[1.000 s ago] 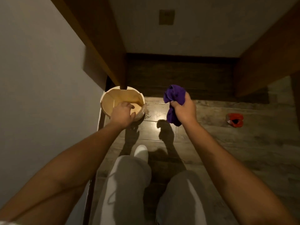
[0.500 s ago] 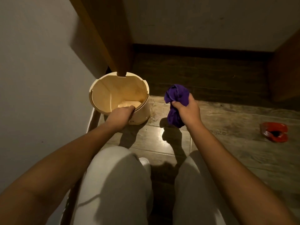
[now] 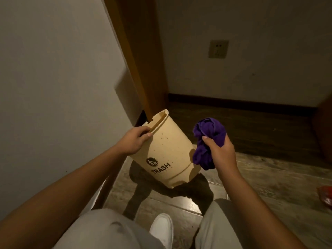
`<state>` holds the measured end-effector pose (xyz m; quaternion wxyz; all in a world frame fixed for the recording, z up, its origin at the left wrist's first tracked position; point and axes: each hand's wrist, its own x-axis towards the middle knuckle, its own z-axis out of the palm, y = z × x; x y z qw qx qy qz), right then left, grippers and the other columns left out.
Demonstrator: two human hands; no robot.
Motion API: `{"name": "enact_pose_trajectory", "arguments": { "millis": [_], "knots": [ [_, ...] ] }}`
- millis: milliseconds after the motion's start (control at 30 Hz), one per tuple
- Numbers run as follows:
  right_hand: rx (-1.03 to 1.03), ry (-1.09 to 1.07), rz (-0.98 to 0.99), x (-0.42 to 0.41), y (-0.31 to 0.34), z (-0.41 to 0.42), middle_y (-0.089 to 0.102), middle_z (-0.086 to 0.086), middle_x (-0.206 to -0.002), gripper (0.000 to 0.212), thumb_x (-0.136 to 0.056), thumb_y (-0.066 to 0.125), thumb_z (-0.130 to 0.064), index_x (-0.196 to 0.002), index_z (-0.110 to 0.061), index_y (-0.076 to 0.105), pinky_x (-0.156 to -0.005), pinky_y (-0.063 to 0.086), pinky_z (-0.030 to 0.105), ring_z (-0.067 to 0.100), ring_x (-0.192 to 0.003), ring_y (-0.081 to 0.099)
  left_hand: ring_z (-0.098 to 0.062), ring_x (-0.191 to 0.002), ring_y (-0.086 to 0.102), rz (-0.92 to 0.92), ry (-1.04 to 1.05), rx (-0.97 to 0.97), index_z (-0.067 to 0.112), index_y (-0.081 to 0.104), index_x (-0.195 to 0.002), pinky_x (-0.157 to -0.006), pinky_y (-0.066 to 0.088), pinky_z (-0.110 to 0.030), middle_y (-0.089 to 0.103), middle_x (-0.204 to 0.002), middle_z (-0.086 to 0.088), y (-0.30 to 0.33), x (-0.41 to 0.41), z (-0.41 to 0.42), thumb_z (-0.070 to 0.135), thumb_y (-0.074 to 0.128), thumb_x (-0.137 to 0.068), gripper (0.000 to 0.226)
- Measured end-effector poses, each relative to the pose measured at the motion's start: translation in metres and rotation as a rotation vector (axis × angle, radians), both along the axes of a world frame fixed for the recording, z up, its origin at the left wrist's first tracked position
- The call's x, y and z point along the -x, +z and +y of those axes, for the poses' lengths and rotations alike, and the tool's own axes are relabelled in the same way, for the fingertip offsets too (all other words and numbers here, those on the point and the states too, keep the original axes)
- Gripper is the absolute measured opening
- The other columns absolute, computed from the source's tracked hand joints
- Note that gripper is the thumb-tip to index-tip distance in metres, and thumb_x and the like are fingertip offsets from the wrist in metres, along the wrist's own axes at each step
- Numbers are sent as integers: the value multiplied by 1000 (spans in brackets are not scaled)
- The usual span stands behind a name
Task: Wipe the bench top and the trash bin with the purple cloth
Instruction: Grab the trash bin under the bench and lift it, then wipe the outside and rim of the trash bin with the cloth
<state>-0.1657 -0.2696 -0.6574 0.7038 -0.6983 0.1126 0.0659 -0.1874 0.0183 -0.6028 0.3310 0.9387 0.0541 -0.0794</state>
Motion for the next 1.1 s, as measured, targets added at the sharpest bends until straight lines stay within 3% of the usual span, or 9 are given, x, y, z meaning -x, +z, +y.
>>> {"name": "enact_pose_trajectory", "arguments": {
  "millis": [200, 333, 400, 467, 533, 633, 867, 1000, 1100],
  "knots": [
    [-5, 11, -8, 2, -13, -18, 70, -6, -114, 44, -90, 76, -32, -130, -28, 61, -75, 53, 31, 15, -102, 67, -12, -100, 54, 68, 141, 254, 31, 65, -107, -73, 40, -28, 60, -107, 9, -2, -12, -12, 31, 54, -103, 12],
    [12, 34, 22, 1, -31, -22, 71, -6, -112, 33, -90, 76, -33, -120, -34, 63, -80, 56, 36, 17, -102, 68, -29, -112, 57, 135, 172, 334, 26, 68, -117, -98, 45, -55, 62, -120, -3, -12, -18, -11, 35, 57, -101, 21],
    [29, 43, 29, -2, -38, -19, 71, -6, -111, 31, -89, 77, -34, -117, -36, 63, -79, 55, 35, 17, -102, 68, -31, -114, 56, 157, 182, 335, 26, 68, -118, -101, 43, -59, 62, -122, -4, -22, -19, -14, 36, 57, -101, 22],
    [42, 43, 30, -7, -42, -13, 71, -7, -110, 31, -89, 77, -35, -116, -36, 62, -78, 55, 35, 17, -102, 67, -28, -110, 56, 151, 189, 340, 32, 68, -111, -96, 44, -52, 62, -119, -1, -32, -22, -19, 37, 56, -101, 16],
    [41, 36, 28, -11, -44, -9, 70, -7, -111, 33, -89, 77, -35, -119, -35, 63, -77, 54, 33, 16, -102, 67, -21, -102, 56, 122, 202, 355, 34, 67, -105, -81, 43, -39, 62, -110, 4, -38, -24, -25, 36, 55, -102, 13],
    [37, 34, 37, -11, -48, -2, 69, -8, -114, 37, -90, 76, -36, -124, -34, 62, -78, 53, 32, 14, -102, 66, -12, -94, 55, 76, 208, 344, 31, 66, -110, -67, 36, -27, 61, -103, 10, -47, -25, -33, 35, 54, -103, 15],
    [-8, -59, 101, -17, -60, -6, 70, -9, -114, 33, -89, 76, -41, -119, -42, 62, -72, 53, 30, 15, -102, 68, -7, -104, 54, 279, -55, 310, 54, 56, -110, -75, 40, -29, 55, -116, 19, -52, -20, -14, 54, 54, -96, 14],
    [-35, -162, 113, -22, -65, -15, 66, -11, -120, 55, -88, 76, -43, -139, -39, 53, -74, 56, 33, 15, -102, 67, -6, -100, 53, 145, 1, 321, 37, 64, -107, -73, 36, -28, 58, -108, 17, -70, -13, -19, 42, 46, -105, 19],
    [30, -148, 58, -29, -62, -16, 68, -13, -114, 29, -90, 73, -42, -114, -49, 59, -78, 56, 34, 12, -101, 67, -7, -98, 55, 86, -2, 308, 26, 63, -114, -71, 38, -26, 60, -107, 13, -67, -19, -32, 36, 45, -106, 21]
  ]
}}
